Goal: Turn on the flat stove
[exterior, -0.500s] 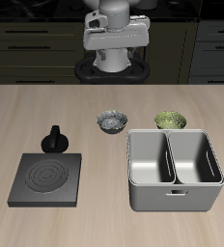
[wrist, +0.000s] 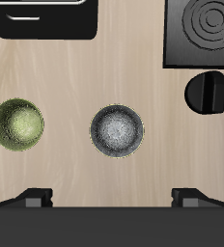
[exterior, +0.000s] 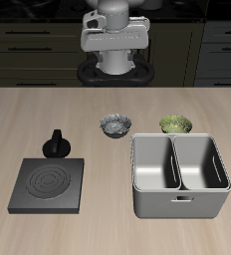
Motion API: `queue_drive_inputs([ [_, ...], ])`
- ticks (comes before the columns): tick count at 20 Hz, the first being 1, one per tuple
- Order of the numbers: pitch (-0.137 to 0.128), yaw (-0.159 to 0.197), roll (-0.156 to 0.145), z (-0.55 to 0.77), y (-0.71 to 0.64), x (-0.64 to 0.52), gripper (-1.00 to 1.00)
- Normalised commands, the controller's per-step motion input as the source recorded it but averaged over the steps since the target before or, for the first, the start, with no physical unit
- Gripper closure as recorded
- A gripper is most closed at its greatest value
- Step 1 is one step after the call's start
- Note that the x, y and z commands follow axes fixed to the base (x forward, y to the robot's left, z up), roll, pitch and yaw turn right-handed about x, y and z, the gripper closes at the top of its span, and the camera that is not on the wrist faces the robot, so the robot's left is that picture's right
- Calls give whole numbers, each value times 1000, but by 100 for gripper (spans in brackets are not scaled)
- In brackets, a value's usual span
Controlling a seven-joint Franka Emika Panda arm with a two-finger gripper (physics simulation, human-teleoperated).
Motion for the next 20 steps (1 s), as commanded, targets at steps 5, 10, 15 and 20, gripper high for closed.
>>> queue_drive_inputs([
  [5, -8, -15, 60, 59, -354, 72, -100],
  [10, 9, -32, 27, 41, -388, 137, -100],
  [15, 15, -28, -1, -15, -414, 160, -100],
  [20, -1, -19, -2, -11, -304, 131, -100],
])
